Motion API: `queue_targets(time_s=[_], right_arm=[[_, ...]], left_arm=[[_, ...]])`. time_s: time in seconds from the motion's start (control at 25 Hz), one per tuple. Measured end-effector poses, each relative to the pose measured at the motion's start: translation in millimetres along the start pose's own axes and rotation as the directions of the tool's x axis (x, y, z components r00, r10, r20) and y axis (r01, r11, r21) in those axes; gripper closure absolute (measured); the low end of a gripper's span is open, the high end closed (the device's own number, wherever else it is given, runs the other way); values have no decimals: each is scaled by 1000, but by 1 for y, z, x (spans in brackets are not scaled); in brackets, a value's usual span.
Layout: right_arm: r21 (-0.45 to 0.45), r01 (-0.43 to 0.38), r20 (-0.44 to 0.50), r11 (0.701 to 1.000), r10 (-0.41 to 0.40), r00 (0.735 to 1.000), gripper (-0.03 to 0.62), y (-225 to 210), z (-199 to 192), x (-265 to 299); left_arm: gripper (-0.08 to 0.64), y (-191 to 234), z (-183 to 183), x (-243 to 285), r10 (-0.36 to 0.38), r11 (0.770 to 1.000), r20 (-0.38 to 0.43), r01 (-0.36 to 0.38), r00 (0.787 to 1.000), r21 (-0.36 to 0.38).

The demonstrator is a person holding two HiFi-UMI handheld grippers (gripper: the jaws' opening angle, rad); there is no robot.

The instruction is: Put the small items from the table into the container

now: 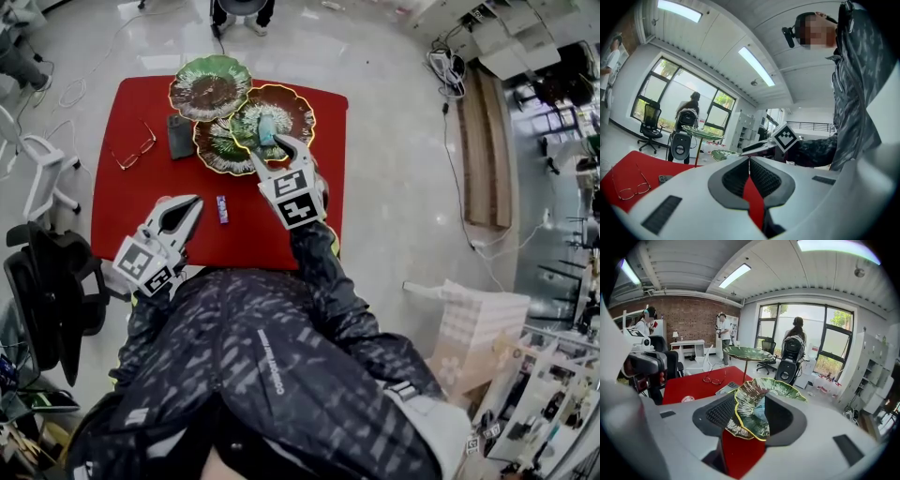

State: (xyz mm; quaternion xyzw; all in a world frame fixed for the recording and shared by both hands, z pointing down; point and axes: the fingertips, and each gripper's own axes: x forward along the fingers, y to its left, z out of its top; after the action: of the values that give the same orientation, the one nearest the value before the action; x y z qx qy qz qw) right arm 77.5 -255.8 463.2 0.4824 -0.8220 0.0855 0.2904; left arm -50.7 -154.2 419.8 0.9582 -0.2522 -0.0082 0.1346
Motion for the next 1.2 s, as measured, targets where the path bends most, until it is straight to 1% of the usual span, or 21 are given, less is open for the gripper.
queue_targets(time_s=[0.2,0.4,0.64,0.96,1.2], right_arm=[[12,-63,32,998,63,998,393,29,11,-7],[0,-135,16,991,135,991,393,57,9,-1],[-7,-174,0,985,174,985,393,73,4,1],[3,-230,-71,973,230,971,393,94,-18,14],[30,-292,-150,956,293,944,387,119,-46,29]], left_arm=[[548,4,0,-1,0,1000,18,1,1000,-16],[548,5,-6,-7,8,999,17,-8,1000,-31],[548,6,-11,-15,20,999,11,-19,1000,-37],[548,6,-19,-29,47,998,3,-46,999,-51],[548,7,-27,-42,75,995,-10,-76,997,-69]])
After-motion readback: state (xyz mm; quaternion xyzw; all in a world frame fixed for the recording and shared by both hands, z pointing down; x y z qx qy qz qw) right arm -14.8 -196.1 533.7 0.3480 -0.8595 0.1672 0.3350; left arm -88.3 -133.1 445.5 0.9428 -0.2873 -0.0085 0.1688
